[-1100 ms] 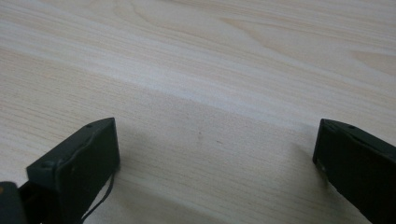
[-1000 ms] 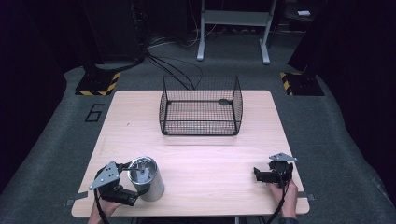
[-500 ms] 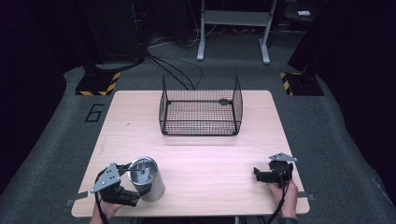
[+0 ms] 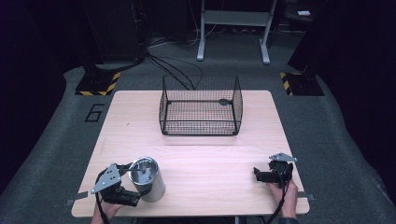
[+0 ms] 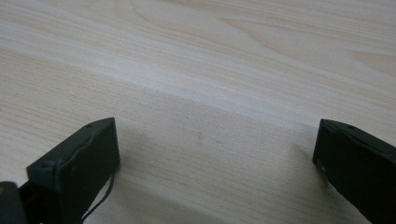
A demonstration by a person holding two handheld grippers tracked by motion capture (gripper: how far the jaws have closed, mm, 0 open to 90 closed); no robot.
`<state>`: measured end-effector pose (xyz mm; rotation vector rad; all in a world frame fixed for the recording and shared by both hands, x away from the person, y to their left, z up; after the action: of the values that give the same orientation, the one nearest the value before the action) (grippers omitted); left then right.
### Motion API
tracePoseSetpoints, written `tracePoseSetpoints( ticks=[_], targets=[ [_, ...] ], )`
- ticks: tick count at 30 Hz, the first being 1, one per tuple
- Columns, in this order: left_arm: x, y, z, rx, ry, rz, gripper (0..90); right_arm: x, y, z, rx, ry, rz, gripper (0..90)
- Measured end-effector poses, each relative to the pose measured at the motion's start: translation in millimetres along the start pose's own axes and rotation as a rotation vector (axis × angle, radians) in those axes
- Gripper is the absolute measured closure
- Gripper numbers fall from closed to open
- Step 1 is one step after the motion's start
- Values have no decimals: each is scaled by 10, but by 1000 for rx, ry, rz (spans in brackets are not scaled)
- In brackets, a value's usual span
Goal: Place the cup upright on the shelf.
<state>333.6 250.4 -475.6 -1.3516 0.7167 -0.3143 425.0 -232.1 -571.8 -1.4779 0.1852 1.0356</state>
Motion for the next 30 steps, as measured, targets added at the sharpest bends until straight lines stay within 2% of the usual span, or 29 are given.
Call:
tracePoseSetpoints(
  ticks=[4, 8, 16, 30],
  targets=[
    [-7, -7, 9, 7, 4, -2, 38, 0, 0, 0, 0, 0, 0, 0],
    [-14, -25, 22, -3, -4, -5, 38, 0, 0, 0, 0, 0, 0, 0],
    [16, -107, 84, 7, -36, -4, 39, 1, -1, 0, 2, 0, -1, 1],
    [195, -285, 185, 9, -77, -7, 39, 0, 0, 0, 1, 0, 0, 0]
  ],
)
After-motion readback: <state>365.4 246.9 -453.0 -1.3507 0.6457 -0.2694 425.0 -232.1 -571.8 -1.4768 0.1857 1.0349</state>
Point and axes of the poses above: each handheld gripper's, and its own axes: x roughly forward along the jaws, y roughly out of its underside, z roughly to its left, the point moved 6 cm from there along x, roughly forward along the jaws, and after that the axes turned 14 degrees about -y, right-handed, at the moved point
